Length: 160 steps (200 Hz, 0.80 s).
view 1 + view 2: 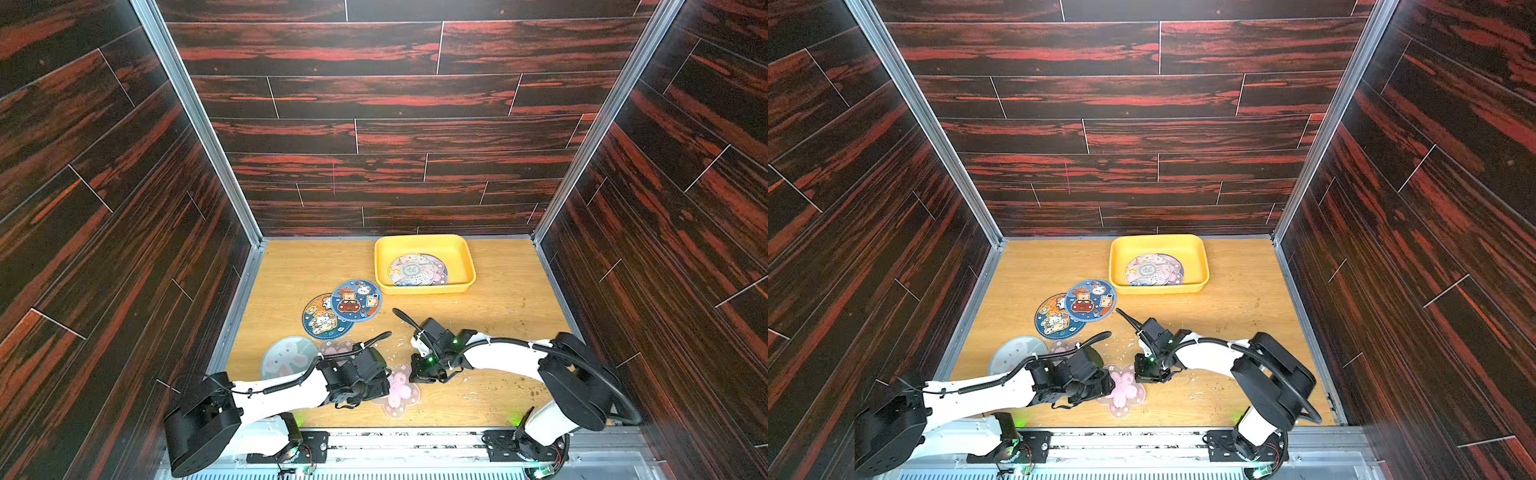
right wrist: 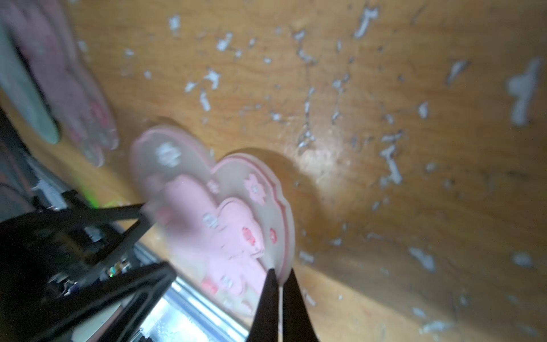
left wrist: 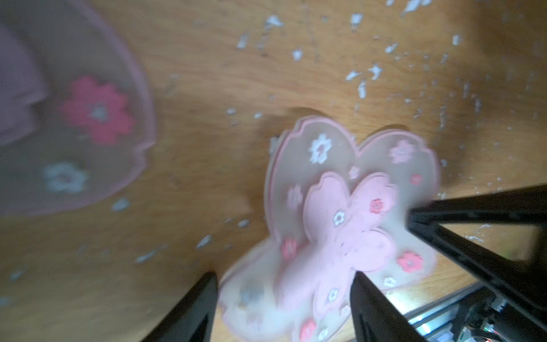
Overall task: Put the coasters into the storage box
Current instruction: Pick up the coaster from the center of the board, then place the coaster in the storage box.
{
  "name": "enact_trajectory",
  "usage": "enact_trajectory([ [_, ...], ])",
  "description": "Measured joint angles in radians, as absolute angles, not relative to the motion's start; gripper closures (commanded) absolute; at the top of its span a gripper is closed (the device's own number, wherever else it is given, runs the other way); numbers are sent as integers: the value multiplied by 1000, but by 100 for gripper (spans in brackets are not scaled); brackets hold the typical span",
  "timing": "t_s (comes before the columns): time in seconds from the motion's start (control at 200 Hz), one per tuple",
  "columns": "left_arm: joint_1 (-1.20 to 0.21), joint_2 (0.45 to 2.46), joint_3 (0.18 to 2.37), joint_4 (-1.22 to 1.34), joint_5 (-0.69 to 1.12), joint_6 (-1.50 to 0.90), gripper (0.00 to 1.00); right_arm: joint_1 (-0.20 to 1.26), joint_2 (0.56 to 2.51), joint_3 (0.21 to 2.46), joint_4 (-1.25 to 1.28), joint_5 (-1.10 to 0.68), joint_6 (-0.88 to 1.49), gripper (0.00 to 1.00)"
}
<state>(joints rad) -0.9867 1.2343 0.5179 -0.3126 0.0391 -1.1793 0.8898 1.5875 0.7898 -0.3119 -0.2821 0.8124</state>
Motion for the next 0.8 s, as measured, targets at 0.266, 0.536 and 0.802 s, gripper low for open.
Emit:
enact_trajectory([
  [0.266,-970,1162,521,-442,-18,-1176,17,810,1468,769,-321,-339,808,100],
  [0.536,-905,1097,540,-490,-46,-1159,16,702,1371,785,-380,-397,790,100],
  [0.802,-847,1101,593,-508,-44,-1112,15,575,1346,912,-446,-443,758,100],
])
